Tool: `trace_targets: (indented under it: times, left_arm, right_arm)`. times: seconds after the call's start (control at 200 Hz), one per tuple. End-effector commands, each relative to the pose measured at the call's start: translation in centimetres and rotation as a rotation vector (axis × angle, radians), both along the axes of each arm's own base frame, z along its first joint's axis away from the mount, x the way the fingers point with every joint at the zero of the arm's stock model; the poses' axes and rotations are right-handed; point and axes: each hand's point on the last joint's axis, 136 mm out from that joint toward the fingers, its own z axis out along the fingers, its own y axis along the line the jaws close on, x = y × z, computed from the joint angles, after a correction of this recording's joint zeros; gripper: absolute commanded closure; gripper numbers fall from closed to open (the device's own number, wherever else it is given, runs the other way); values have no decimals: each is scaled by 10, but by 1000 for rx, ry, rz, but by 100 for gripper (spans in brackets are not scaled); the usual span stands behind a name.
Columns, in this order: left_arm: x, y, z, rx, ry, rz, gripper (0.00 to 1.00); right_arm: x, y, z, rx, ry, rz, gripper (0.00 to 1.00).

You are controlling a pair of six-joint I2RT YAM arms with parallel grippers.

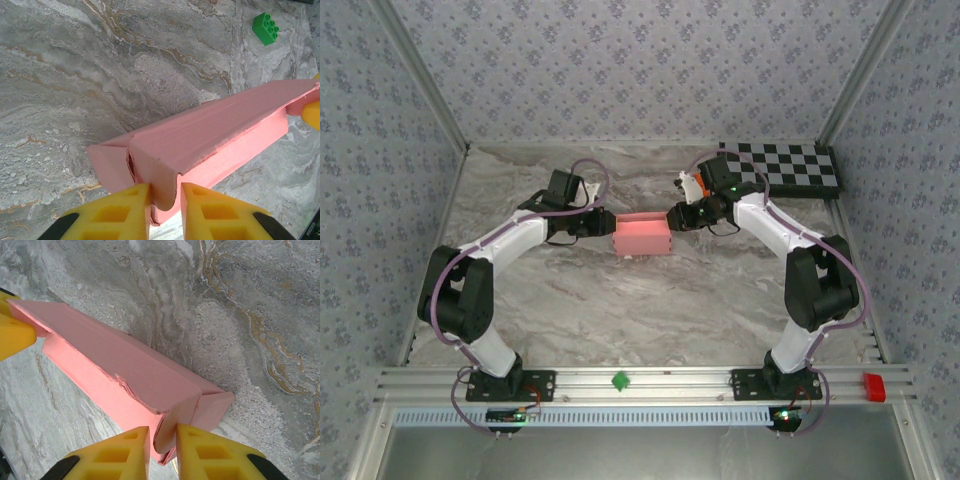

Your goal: Fold the paper box

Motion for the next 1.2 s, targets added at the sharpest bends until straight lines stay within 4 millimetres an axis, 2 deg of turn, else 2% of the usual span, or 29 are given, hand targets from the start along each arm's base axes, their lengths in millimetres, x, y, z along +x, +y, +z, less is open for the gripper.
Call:
trace_targets:
  times: [0.0, 0.64, 1.194]
  left_arm:
    - [6, -3, 15, -12, -30, -14, 77]
    - [6, -6, 13, -8, -26, -20, 74]
    - [2, -2, 4, 36, -16, -21, 81]
  right_arm:
    - [-4, 10, 4, 24, 27, 26, 78]
    - [-3, 8, 5, 23, 41, 20, 80]
    - [-11, 2, -18, -29, 84, 12, 86]
